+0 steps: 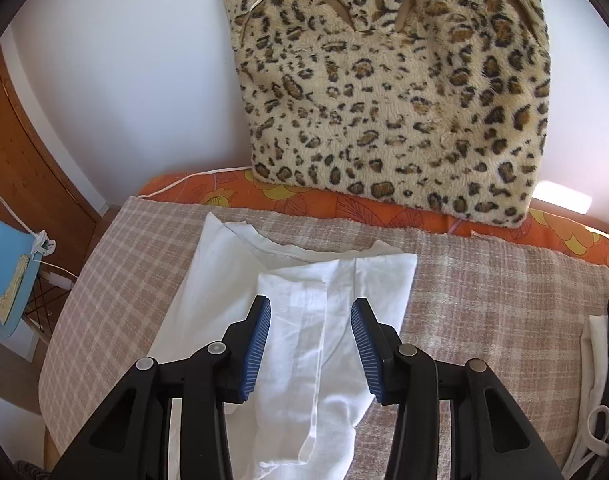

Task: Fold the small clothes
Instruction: 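Open both tools and release the lengthwise-folded white shirt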

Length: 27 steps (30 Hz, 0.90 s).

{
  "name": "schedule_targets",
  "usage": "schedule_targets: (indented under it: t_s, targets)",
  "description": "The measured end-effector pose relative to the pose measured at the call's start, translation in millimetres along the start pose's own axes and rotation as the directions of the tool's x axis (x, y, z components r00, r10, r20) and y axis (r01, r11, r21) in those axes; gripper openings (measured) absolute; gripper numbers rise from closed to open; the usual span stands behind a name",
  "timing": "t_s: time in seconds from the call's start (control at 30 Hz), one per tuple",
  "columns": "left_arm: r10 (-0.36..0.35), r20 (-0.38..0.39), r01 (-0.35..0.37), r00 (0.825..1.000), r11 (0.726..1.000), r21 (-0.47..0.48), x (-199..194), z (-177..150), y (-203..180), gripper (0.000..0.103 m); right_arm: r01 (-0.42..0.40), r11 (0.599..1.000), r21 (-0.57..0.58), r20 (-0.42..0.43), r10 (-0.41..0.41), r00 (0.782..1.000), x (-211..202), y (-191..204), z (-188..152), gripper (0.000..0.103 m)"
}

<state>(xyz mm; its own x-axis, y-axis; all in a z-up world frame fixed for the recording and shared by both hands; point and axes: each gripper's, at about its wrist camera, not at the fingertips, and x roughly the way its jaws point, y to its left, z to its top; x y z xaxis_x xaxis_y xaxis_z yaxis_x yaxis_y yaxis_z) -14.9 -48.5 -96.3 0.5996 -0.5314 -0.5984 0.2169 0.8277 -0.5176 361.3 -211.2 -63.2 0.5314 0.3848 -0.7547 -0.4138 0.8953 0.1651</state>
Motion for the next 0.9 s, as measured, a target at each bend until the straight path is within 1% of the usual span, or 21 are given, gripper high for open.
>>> schedule_targets:
  t_s: [0.03,0.07,0.17,0.2,0.3,0.4,0.5,0.57,0.6,0.63,0.67,0.73,0.77,0.83,0.87,0.9]
  targets:
    - [-0.001,-0.004,0.001,1.0,1.0,-0.01,1,1,0,0.032,0.007,1.0,0.003,-0.017,-0.007,1.0,0,-7,-6,0.045]
    - [-0.004,-0.009,0.004,1.0,1.0,-0.017,3,1,-1,0.034,0.014,1.0,0.003,-0.03,-0.014,0.999,1,-12,-12,0.045]
    - [0.001,-0.021,-0.002,1.0,1.0,-0.011,9,2,-5,0.035,-0.01,1.0,0.003,-0.06,0.01,0.998,2,-23,-27,0.045]
    - [-0.003,-0.022,0.003,1.0,1.0,-0.014,10,3,-5,0.035,-0.028,1.0,0.01,-0.076,0.028,0.997,5,-25,-30,0.045]
    - [-0.017,-0.024,0.017,1.0,0.999,-0.035,11,5,-4,0.035,-0.038,0.999,0.032,-0.101,0.041,0.994,16,-30,-35,0.046]
    - [-0.017,-0.016,0.017,1.0,0.999,-0.038,6,6,-6,0.035,-0.087,0.995,0.054,-0.123,0.093,0.988,27,-27,-36,0.046]
    - [-0.013,-0.03,0.011,0.999,0.999,-0.037,11,8,-5,0.035,-0.091,0.996,0.02,-0.151,0.093,0.984,34,-13,-38,0.046]
    - [-0.008,-0.047,0.005,0.999,0.999,-0.051,18,8,-2,0.035,-0.073,0.997,-0.019,-0.186,0.069,0.98,38,-1,-42,0.045]
    - [-0.007,-0.051,0.004,0.999,0.999,-0.051,19,8,-2,0.035,-0.059,0.997,-0.043,-0.2,0.05,0.978,40,3,-44,0.042]
    - [-0.004,-0.046,0.003,0.999,0.999,-0.04,20,7,-3,0.035,-0.049,0.997,-0.063,-0.206,0.035,0.978,42,8,-46,0.033]
    - [0.002,-0.04,-0.003,0.999,1.0,-0.02,20,8,-5,0.035,-0.053,0.996,-0.074,-0.209,0.036,0.977,42,11,-48,0.019]
    - [0.023,-0.025,-0.023,0.999,0.999,0.026,18,4,-11,0.032,-0.071,0.994,-0.081,-0.203,0.053,0.978,43,16,-50,0.012]
    - [0.027,-0.018,-0.027,0.999,0.999,0.034,17,3,-12,0.031,-0.092,0.993,-0.069,-0.191,0.077,0.978,44,17,-50,0.01]
    - [0.023,-0.017,-0.022,1.0,0.999,0.032,16,2,-11,0.023,-0.186,0.982,0.019,-0.172,0.187,0.967,45,13,-47,0.009]
    - [0.021,-0.018,-0.02,1.0,0.999,0.029,14,1,-10,0.021,-0.221,0.973,0.066,-0.161,0.229,0.96,46,10,-45,0.01]
    - [0.021,-0.016,-0.021,1.0,0.999,0.027,13,1,-9,0.021,-0.237,0.967,0.093,-0.149,0.249,0.957,47,9,-43,0.014]
